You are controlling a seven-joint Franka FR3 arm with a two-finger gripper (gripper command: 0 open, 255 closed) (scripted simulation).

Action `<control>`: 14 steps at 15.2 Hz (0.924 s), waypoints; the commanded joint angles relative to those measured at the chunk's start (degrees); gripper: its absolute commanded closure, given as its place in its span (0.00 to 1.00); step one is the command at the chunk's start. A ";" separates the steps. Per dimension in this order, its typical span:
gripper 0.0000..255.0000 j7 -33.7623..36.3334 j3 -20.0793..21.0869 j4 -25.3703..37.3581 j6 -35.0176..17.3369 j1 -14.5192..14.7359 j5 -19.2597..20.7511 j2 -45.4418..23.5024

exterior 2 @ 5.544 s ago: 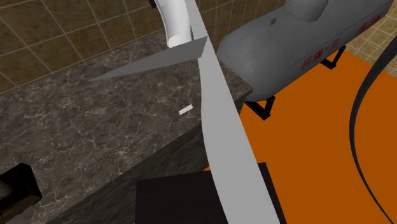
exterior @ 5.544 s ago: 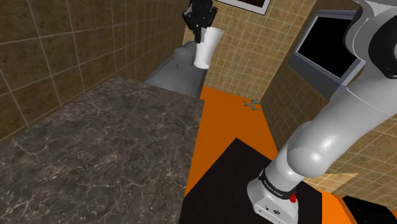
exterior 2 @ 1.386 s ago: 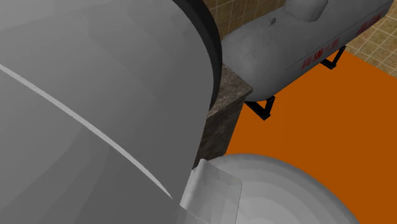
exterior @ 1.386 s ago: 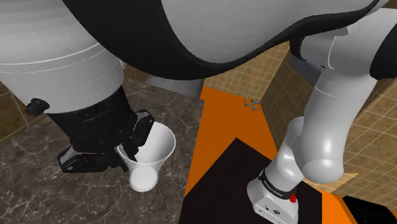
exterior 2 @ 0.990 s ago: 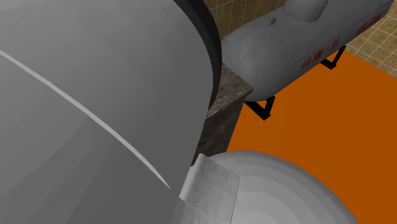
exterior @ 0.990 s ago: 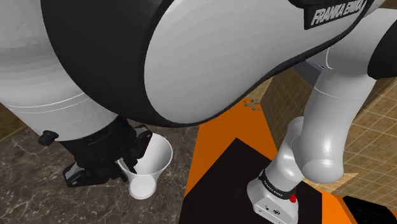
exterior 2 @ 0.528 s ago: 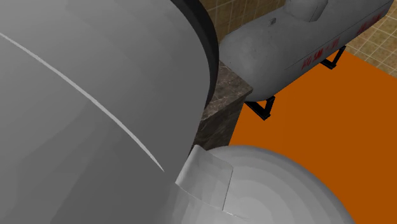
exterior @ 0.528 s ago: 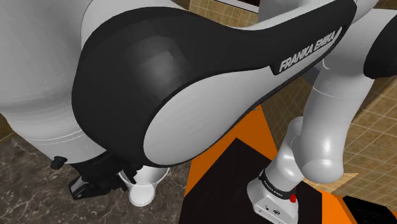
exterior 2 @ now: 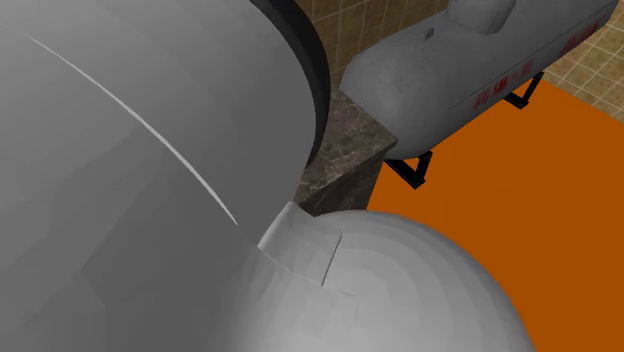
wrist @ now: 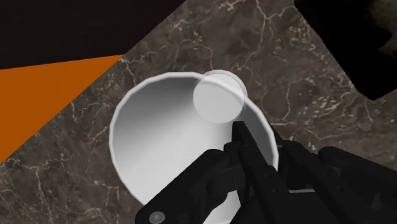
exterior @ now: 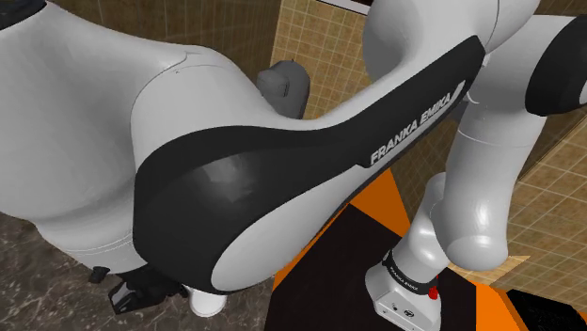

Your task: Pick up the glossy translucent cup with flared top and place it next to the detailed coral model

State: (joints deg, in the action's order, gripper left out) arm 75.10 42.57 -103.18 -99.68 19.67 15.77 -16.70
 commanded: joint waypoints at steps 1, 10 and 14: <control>1.00 0.29 -0.10 -1.15 -1.35 -0.02 0.27 -0.25; 1.00 1.14 -0.51 -2.77 -3.88 0.25 1.30 -1.60; 0.00 1.15 -0.51 -2.76 -3.88 0.25 1.30 -1.60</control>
State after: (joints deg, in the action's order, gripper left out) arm 76.25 42.06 -105.95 -103.56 19.92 17.07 -18.30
